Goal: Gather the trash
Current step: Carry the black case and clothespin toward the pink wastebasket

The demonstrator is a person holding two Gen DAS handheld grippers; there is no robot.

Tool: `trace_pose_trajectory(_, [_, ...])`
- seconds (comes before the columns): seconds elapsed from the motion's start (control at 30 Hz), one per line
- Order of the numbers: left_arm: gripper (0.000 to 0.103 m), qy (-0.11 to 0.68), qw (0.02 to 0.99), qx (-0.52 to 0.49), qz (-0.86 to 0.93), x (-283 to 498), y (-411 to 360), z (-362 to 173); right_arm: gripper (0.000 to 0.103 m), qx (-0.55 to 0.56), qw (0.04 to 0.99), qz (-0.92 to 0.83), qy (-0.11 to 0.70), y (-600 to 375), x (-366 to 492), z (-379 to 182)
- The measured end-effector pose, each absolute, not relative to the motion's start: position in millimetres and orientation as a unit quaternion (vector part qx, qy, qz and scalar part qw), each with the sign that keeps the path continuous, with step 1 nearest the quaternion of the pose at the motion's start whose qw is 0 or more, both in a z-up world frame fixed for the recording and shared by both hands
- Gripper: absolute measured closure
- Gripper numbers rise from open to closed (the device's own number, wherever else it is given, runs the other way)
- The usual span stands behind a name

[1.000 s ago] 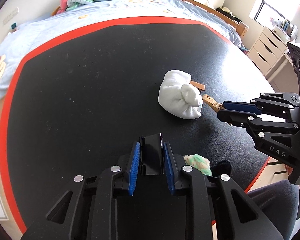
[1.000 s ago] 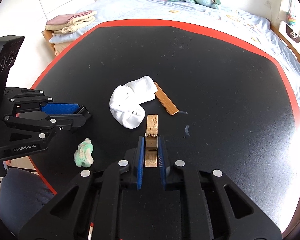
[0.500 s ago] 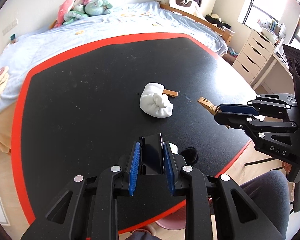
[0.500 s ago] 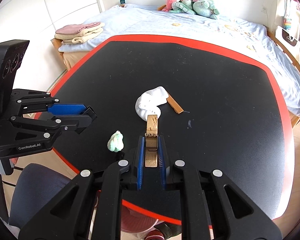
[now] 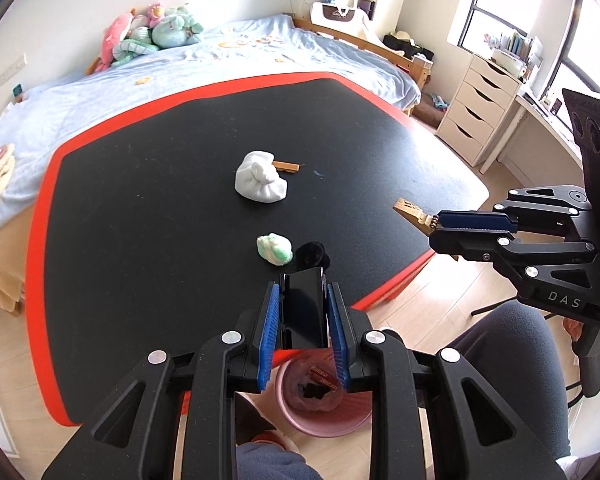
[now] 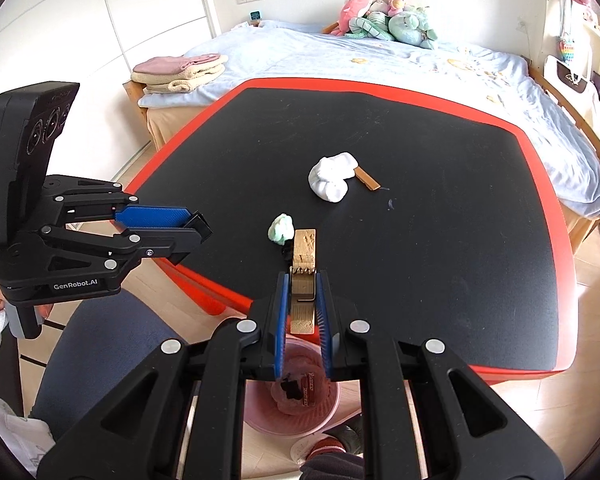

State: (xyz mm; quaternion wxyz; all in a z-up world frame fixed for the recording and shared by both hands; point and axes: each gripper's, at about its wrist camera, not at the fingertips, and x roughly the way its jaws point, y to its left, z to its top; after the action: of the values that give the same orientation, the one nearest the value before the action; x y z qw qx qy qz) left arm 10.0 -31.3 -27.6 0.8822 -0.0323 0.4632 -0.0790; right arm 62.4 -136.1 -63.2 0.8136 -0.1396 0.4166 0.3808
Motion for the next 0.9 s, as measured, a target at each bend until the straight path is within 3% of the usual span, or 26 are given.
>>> trace_pose_trajectory(0.9, [0.079, 0.476, 0.871, -0.037, -0.115, -44, -65, -38, 0.090, -0.129, 0.786, 0.403, 0.450, -163, -5, -87])
